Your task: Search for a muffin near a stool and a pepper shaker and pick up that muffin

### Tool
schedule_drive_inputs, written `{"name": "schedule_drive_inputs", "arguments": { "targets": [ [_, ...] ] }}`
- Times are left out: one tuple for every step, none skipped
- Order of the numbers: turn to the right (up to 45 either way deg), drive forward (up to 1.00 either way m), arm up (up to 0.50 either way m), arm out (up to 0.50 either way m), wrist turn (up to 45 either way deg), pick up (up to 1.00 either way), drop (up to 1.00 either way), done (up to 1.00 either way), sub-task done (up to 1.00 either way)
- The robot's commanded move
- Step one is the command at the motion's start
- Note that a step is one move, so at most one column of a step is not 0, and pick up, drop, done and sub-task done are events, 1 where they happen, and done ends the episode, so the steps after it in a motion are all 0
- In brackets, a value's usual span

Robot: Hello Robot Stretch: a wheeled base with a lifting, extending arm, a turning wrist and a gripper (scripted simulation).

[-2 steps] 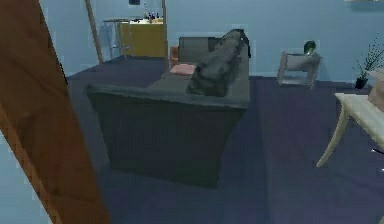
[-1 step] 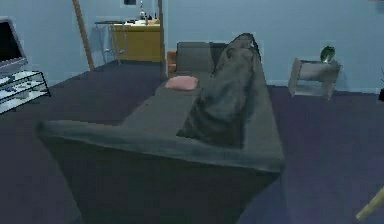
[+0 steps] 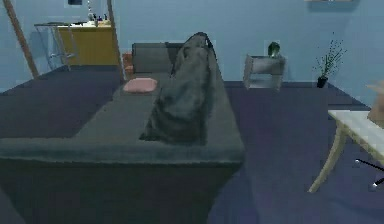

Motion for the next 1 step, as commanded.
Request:
{"name": "schedule_drive_inputs", "arguments": {
  "targets": [
    [0.0, 0.30, 0.00, 0.00, 0.0, 0.00, 0.00, 0.00, 0.00]
  ]
}}
